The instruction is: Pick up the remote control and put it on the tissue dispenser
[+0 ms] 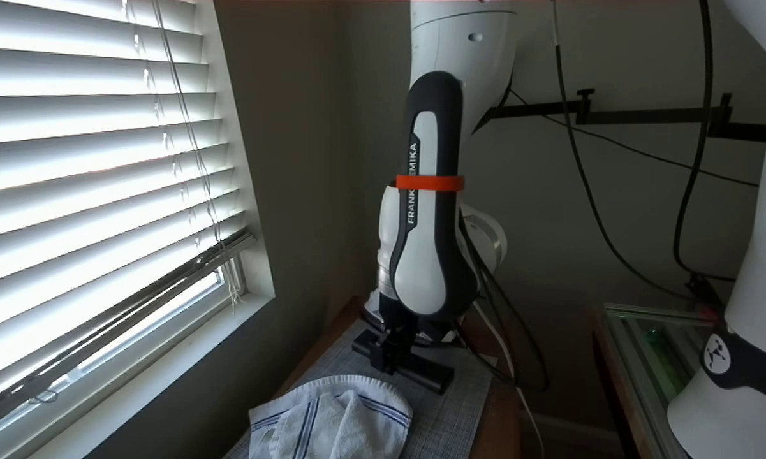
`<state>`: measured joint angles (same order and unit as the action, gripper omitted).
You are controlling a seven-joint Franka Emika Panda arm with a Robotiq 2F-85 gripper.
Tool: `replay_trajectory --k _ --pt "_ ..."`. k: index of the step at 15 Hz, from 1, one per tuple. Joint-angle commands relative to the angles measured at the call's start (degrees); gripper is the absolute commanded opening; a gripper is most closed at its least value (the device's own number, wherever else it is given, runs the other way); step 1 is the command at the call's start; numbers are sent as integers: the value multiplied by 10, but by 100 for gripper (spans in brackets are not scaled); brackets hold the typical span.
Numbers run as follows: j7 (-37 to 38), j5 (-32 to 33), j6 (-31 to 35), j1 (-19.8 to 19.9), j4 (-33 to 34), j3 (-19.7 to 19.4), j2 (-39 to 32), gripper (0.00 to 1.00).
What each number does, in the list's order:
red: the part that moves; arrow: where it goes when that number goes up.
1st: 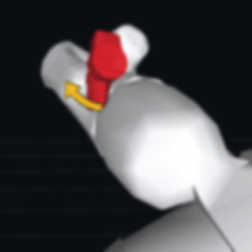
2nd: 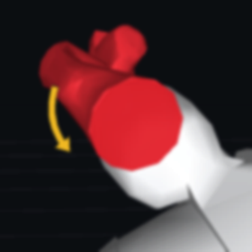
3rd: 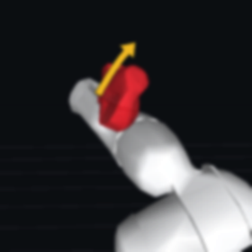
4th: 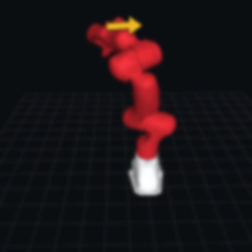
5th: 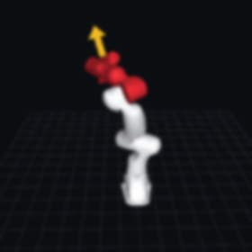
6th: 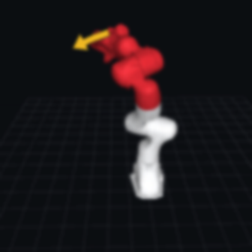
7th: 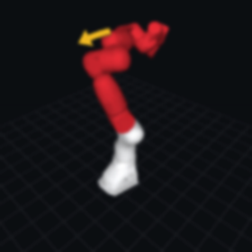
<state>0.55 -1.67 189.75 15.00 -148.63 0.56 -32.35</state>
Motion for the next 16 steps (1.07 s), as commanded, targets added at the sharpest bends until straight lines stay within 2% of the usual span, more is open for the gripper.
replay_trajectory --k 1,4,6,7,9,12,16 --pt "-24 30 -52 20 -65 1 104 29" --pt "-43 38 -117 31 -91 23 171 29" --pt "-65 21 -173 50 -98 75 208 29" --pt "-83 -2 -201 62 -98 109 224 29" --pt "-127 -69 -255 57 -94 155 249 29" --pt "-165 -145 -329 -6 -84 155 284 29" --pt "-157 -177 -360 -91 -91 130 329 29"
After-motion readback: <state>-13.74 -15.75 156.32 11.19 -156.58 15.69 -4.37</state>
